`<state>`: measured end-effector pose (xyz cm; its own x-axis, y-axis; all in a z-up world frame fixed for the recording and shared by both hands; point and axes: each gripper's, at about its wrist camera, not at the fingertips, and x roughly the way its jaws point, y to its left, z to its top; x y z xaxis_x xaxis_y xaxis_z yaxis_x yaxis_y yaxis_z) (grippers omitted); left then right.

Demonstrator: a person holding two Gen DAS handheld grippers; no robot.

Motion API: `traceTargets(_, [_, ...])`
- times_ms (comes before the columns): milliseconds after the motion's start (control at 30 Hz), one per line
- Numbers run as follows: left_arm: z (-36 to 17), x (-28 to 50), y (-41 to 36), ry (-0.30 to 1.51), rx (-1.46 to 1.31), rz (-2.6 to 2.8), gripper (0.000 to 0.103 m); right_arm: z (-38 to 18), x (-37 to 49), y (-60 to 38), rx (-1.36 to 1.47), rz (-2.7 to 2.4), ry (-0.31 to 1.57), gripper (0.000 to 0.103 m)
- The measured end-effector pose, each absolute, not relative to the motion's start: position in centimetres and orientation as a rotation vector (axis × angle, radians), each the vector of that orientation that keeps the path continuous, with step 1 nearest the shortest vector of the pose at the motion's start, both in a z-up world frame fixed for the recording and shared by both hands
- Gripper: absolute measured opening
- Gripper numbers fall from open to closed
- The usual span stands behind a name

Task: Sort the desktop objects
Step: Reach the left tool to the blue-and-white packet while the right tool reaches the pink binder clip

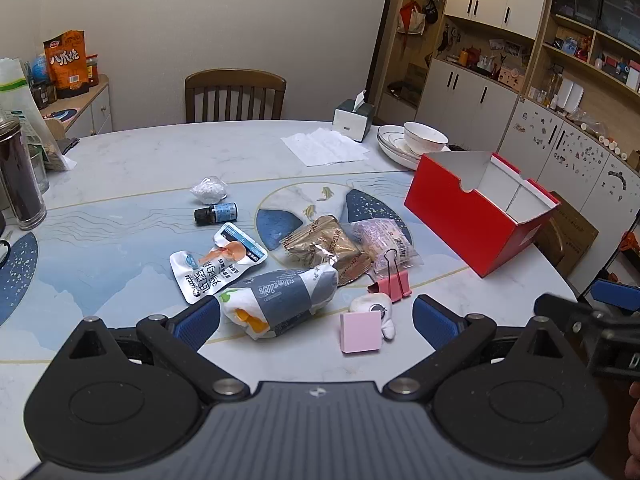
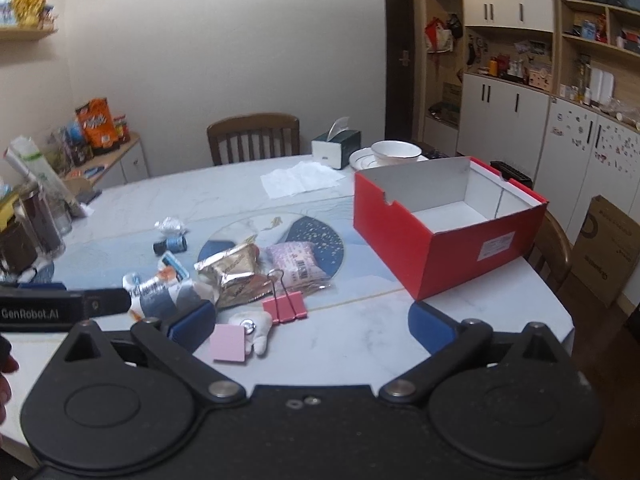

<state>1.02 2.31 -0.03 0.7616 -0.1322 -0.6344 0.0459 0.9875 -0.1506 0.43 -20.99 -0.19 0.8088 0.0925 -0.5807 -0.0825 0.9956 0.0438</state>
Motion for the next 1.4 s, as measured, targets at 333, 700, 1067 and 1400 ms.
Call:
traceTargets(333, [-1.4, 2.6, 1.6, 0.68, -0.046, -0.062, 0.103, -1.7, 3.0, -20.5, -0.012, 0.161, 0.624, 0.102])
traceTargets(700, [-3.5, 6.7, 1.0, 0.705, -0.062, 0.042, 0.103, -4.1, 9.5, -21.9, -0.054, 0.288, 0.669, 0.099])
traceTargets(1067, [-6.6, 9.9, -1.1, 0.735, 0.129, 0.057, 0.103, -8.2, 16.7, -22.3, -0.131, 0.438, 0.782, 0.09])
traceTargets(1400, [-8.3, 10.8, 0.1, 0.751, 0.238, -0.083, 0.099, -10.5, 18.9, -19.8, -0.092, 0.396, 0.919, 0.085])
